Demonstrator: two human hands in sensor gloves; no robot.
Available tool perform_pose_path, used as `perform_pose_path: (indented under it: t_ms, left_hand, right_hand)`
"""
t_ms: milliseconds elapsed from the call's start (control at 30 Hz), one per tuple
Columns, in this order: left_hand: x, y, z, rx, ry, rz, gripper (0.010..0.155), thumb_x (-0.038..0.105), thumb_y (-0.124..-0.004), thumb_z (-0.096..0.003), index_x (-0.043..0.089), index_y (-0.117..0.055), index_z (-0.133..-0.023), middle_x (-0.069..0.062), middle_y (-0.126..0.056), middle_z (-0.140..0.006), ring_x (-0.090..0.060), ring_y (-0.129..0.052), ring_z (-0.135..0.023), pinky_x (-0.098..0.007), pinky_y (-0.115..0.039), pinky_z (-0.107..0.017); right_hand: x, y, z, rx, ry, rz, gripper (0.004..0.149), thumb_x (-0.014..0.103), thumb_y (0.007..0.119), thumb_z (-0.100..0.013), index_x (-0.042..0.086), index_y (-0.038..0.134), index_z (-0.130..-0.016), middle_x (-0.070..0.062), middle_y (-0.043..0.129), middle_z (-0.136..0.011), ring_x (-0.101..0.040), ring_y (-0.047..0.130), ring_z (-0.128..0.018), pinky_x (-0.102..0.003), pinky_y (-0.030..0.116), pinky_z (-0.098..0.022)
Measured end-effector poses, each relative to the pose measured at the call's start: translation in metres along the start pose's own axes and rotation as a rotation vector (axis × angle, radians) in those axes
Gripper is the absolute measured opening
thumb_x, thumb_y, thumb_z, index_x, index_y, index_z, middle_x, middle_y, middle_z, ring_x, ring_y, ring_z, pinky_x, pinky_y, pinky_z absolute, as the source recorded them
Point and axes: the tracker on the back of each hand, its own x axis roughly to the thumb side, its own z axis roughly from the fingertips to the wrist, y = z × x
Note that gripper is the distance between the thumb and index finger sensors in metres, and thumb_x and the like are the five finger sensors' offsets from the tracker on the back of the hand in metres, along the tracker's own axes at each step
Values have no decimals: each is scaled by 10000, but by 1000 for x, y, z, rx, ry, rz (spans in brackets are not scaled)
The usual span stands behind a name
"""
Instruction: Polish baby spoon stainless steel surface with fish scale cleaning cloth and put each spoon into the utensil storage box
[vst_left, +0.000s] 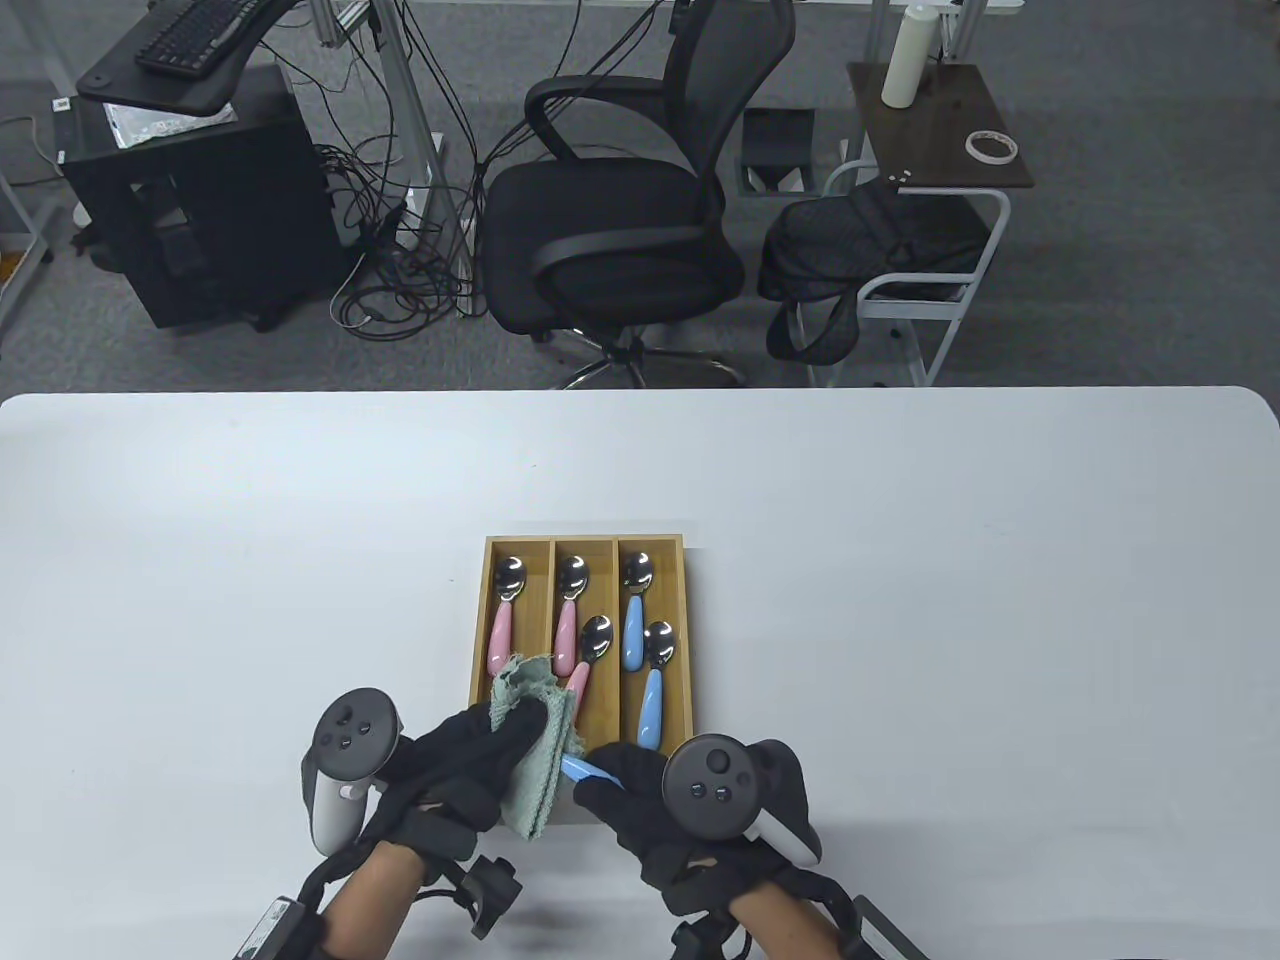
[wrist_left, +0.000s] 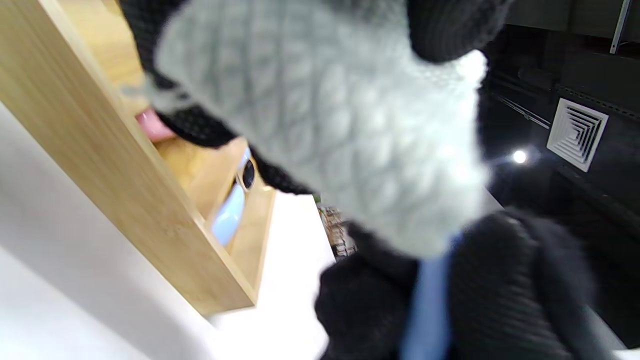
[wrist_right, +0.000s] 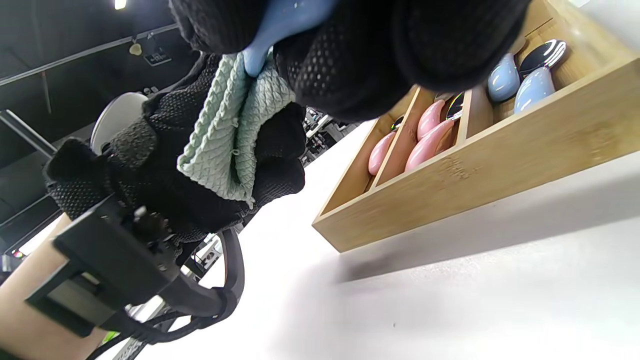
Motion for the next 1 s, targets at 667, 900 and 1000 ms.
perform_pose_path:
  t_ms: [667,900,1000]
  left_hand:
    - [5,-4,4,83,-2,-244,594,593,-803,-482,118,-843,-837,0,-1008,-646,-85,-1112,-461,-343,-956,-414]
    - [2,-5,2,49,-9,-193,572,517,-601,-609,58,-816,-874,-38,-1003,-688,-116,-1119,-512,-357,-956,-442]
    - [-7,-6,-2,-39,45,45,559,468,-609,-620,36,-760,-940,-103,-962,-788,-192,-1102,-611,-399,-943,-490]
  right_hand:
    - [-4,5,3,-7,9,91,469,453,573,-646,128,620,-981,-63,801,-797,-167,933,-494,-319,869,-389]
    - [-9,6,0,5,29,50,477,455,553,-649,120,617,-983,-62,803,-789,-159,933,-483,-313,869,-381]
    - [-9,5,1,-2,29,57,485,455,538,-650,112,619,-982,-59,808,-778,-150,934,-470,-305,870,-371]
